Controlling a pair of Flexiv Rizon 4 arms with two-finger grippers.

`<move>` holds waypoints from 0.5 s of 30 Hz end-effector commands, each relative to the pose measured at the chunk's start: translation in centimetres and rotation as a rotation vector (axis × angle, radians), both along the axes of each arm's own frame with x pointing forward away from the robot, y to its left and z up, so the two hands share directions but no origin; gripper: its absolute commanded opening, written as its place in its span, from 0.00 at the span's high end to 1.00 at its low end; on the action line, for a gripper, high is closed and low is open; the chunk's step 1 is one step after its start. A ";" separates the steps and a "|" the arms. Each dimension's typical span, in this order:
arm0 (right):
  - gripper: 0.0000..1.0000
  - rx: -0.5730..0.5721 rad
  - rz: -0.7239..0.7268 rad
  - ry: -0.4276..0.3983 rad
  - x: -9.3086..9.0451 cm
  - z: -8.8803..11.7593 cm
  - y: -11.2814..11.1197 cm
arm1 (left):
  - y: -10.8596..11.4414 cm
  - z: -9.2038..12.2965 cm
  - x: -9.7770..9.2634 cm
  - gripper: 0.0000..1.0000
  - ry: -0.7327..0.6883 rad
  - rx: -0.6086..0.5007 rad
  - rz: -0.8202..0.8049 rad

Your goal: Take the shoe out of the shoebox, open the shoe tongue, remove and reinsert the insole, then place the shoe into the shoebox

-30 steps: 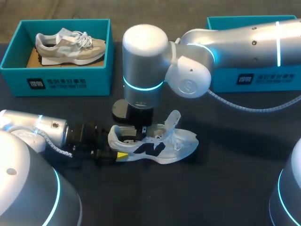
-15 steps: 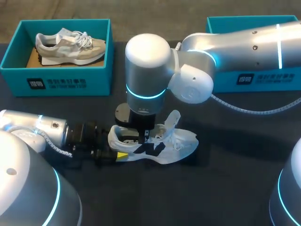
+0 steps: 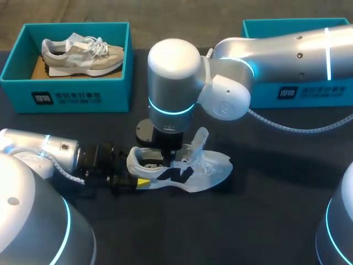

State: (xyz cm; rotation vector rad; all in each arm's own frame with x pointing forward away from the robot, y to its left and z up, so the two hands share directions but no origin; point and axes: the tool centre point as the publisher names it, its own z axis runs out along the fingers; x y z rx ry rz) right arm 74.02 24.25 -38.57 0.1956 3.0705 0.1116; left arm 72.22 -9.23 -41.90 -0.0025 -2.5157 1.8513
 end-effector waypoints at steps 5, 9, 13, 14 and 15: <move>0.69 0.009 0.009 -0.009 0.6 -1.2 0.0 | 0.0 -0.6 -0.3 1.00 0.001 0.001 -0.001; 0.69 0.027 0.018 0.007 0.9 -2.0 0.1 | 0.0 -0.6 -0.3 1.00 0.001 0.001 -0.001; 0.67 0.041 0.026 0.035 1.0 -2.5 0.3 | 0.0 -0.6 -0.3 1.00 0.001 0.001 -0.001; 0.66 0.043 0.029 0.042 1.0 -2.6 0.4 | 0.0 -0.6 -0.3 1.00 0.001 0.001 -0.001; 0.66 0.046 0.030 0.048 1.0 -2.7 0.4 | 0.0 -0.6 -0.3 1.00 0.001 0.001 -0.001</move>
